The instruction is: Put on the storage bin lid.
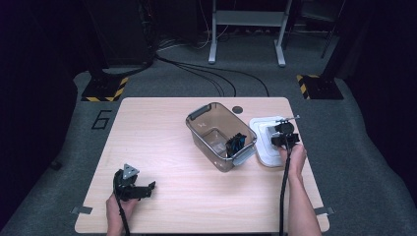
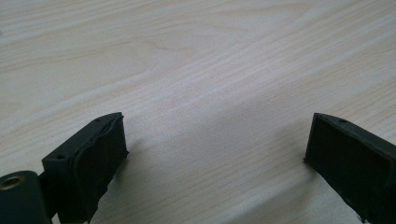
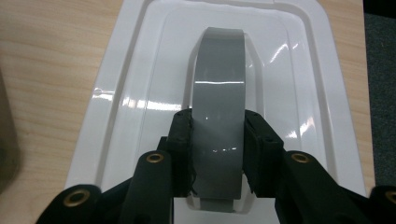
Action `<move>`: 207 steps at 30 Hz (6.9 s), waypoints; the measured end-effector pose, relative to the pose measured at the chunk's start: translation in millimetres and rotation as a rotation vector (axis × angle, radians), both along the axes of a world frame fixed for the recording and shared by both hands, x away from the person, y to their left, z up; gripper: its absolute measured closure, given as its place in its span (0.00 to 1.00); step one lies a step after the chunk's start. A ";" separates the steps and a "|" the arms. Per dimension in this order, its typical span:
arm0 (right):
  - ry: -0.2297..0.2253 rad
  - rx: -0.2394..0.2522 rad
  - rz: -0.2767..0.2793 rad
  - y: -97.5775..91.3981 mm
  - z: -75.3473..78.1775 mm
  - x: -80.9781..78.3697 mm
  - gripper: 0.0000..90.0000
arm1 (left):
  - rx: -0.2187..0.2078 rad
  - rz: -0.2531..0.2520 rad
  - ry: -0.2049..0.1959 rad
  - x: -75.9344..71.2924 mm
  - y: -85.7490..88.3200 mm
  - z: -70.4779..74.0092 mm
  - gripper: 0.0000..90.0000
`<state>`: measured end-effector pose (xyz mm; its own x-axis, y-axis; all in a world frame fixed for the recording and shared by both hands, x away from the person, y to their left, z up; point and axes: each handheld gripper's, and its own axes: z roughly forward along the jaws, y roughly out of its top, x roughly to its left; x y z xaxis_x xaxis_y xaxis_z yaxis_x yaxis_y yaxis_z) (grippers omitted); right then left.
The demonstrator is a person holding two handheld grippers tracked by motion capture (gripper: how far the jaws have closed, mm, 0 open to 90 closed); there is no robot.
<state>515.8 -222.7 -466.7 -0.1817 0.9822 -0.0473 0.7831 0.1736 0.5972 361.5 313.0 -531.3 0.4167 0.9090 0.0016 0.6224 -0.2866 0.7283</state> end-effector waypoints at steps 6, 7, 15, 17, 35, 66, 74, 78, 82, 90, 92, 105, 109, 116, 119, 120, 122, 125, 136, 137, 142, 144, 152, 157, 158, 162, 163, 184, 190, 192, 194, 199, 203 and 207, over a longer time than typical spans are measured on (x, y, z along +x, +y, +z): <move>-0.006 0.000 0.020 -4.2 8.9 -5.2 0.74 | 0.000 0.000 0.000 0.0 0.0 0.0 0.06; -0.007 -0.001 0.019 -4.1 10.2 -6.1 0.74 | 0.000 0.000 0.000 0.0 0.0 0.0 0.06; -0.026 -0.003 0.040 -9.4 27.3 -17.4 0.74 | 0.000 0.000 0.000 0.0 0.0 0.0 0.06; -0.034 0.006 0.034 -11.8 32.7 -20.2 0.74 | 0.000 0.000 0.000 0.0 0.0 0.0 0.06; -0.103 0.006 0.075 -8.8 93.4 -35.6 0.74 | 0.000 0.000 0.000 0.0 0.0 0.0 0.06; -0.142 -0.020 0.225 45.2 153.3 -37.5 0.74 | 0.000 0.002 -0.003 0.2 -0.1 -0.3 0.06; -0.141 -0.023 0.274 63.8 159.6 -36.7 0.74 | -0.003 0.007 -0.004 0.0 -0.3 -0.4 0.06; -0.136 -0.031 0.314 74.6 162.4 -36.2 0.74 | -0.001 0.005 -0.004 0.1 -0.2 -0.4 0.06; -0.132 -0.021 0.332 83.1 164.0 -35.6 0.74 | 0.000 0.002 -0.003 0.2 0.0 -0.3 0.06; -0.114 -0.026 0.406 108.8 163.7 -33.7 0.74 | -0.002 0.006 -0.003 0.0 -0.3 -0.4 0.06; -0.113 -0.020 0.417 114.8 162.8 -32.9 0.74 | -0.001 0.005 -0.003 0.1 -0.2 -0.4 0.06; -0.039 -0.011 0.507 147.2 152.9 -26.9 0.74 | 0.000 0.002 -0.003 0.2 -0.1 -0.3 0.06; -0.021 -0.013 0.525 156.0 148.6 -24.6 0.74 | -0.001 0.005 -0.003 0.1 -0.2 -0.4 0.06; -0.004 -0.029 0.541 169.3 143.1 -22.9 0.74 | -0.001 0.002 -0.004 0.2 -0.1 -0.3 0.06; 0.008 -0.049 0.528 172.8 141.1 -21.7 0.74 | -0.002 0.003 -0.004 0.2 -0.2 -0.4 0.06; 0.014 -0.056 0.526 173.6 140.4 -21.4 0.74 | -0.001 0.003 -0.004 0.2 -0.2 -0.4 0.06; 0.019 -0.055 0.523 175.3 139.0 -20.8 0.74 | -0.002 0.003 -0.004 0.2 -0.2 -0.4 0.06; 0.015 -0.056 0.523 177.2 138.7 -20.2 0.74 | 0.002 -0.002 0.004 0.1 0.3 0.3 0.06; 0.022 -0.091 0.528 184.5 133.9 -17.9 0.73 | -0.001 0.000 0.001 0.1 0.0 0.0 0.06; 0.021 -0.094 0.532 185.1 133.3 -17.7 0.73 | 0.000 -0.001 0.001 0.1 0.0 0.0 0.06; 0.018 -0.104 0.527 187.0 132.1 -17.2 0.66 | -0.001 -0.001 0.001 0.1 0.0 0.0 0.06; 0.018 -0.108 0.520 186.9 133.0 -18.3 0.58 | -0.001 0.000 0.000 0.1 0.0 0.0 0.06; -0.024 -0.079 0.489 180.0 137.9 -27.1 0.30 | -0.001 0.000 0.000 0.1 0.0 0.0 0.06; -0.048 -0.052 0.489 173.9 138.8 -35.0 0.16 | -0.001 0.000 0.000 0.1 -0.1 0.0 0.06; -0.067 -0.052 0.505 171.7 138.7 -36.1 0.15 | -0.001 0.000 0.000 0.1 -0.1 0.0 0.06; -0.095 -0.038 0.518 164.9 139.9 -45.0 0.09 | 0.000 -0.001 0.000 0.1 0.0 0.0 0.06; -0.089 -0.025 0.509 164.0 140.5 -48.8 0.09 | 0.000 0.000 0.000 0.1 0.0 0.0 0.06; -0.158 -0.036 0.481 125.5 124.5 -110.1 0.05 | -0.001 0.000 0.000 0.1 -0.1 0.0 0.06; -0.160 -0.010 0.446 113.2 106.8 -124.1 0.05 | -0.001 0.000 0.000 0.1 -0.1 0.0 0.06; -0.155 0.002 0.426 110.1 100.9 -129.0 0.05 | -0.001 0.000 0.000 0.1 -0.1 0.0 0.06; -0.158 -0.003 0.416 106.4 94.9 -133.8 0.05 | -0.001 0.000 0.001 0.1 -0.1 0.0 0.06; -0.164 0.005 0.381 97.9 78.1 -147.4 0.06 | -0.001 0.000 0.000 0.1 -0.1 0.0 0.06; -0.145 0.015 0.368 92.1 59.4 -155.5 0.06 | -0.001 0.000 0.000 0.1 -0.1 0.0 0.06; -0.114 0.037 0.350 87.1 37.1 -160.3 0.06 | -0.001 0.000 0.000 0.1 -0.1 0.0 0.06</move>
<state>355.5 -135.6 -429.6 -0.5027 0.8628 -0.0526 0.6080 0.3962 0.6880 361.7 312.9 -531.4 0.4169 0.9090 0.0010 0.6224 -0.2863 0.7284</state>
